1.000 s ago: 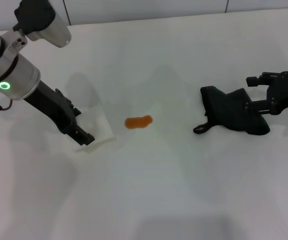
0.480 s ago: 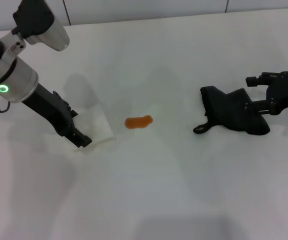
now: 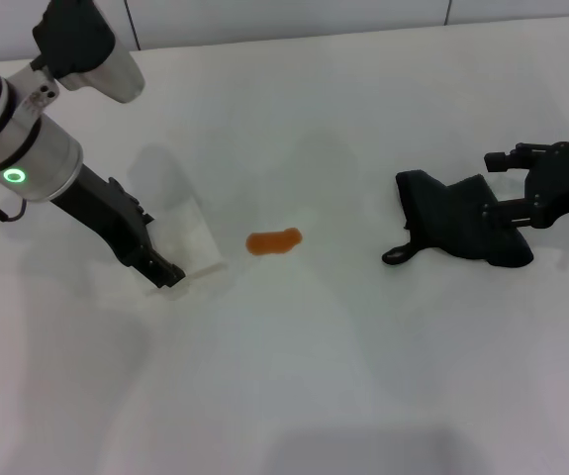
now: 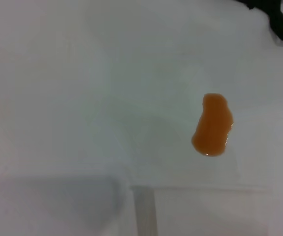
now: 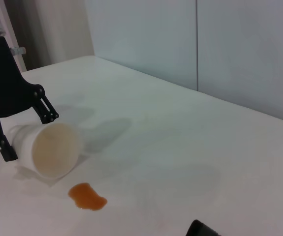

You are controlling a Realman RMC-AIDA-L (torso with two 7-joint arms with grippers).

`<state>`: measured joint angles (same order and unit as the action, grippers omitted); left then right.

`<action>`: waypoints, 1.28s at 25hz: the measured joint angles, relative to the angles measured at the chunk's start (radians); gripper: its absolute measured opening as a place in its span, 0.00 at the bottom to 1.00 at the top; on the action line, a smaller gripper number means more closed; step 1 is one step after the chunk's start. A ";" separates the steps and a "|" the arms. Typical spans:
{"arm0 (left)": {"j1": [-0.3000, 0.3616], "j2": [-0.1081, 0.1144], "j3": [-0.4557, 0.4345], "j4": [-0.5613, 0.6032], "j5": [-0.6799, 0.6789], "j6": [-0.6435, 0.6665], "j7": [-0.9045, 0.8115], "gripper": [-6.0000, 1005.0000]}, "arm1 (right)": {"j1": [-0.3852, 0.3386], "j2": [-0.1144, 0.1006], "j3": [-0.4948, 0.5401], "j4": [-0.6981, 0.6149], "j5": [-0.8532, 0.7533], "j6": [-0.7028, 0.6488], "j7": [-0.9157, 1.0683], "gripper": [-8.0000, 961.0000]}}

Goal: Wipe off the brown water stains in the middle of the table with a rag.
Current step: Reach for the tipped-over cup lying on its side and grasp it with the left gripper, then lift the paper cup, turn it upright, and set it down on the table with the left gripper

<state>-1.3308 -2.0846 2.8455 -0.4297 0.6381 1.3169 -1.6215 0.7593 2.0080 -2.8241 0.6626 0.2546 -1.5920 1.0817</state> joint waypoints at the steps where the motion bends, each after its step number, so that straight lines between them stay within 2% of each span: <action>1: -0.001 0.000 0.000 0.001 0.000 -0.001 -0.001 0.81 | 0.000 0.000 0.000 0.000 0.000 0.000 0.000 0.89; 20: -0.008 0.003 0.000 0.017 0.010 -0.027 -0.015 0.81 | 0.002 0.000 0.000 -0.001 0.000 0.002 0.001 0.89; 29: -0.025 0.003 0.000 0.004 0.015 -0.020 -0.020 0.68 | -0.002 0.000 0.000 -0.001 0.000 0.003 0.001 0.89; 32: -0.031 0.003 0.000 -0.010 0.002 -0.018 -0.026 0.68 | -0.006 -0.001 0.000 -0.002 0.000 0.003 0.001 0.89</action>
<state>-1.3614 -2.0812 2.8455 -0.4397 0.6396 1.2990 -1.6473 0.7532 2.0074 -2.8240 0.6610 0.2545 -1.5890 1.0827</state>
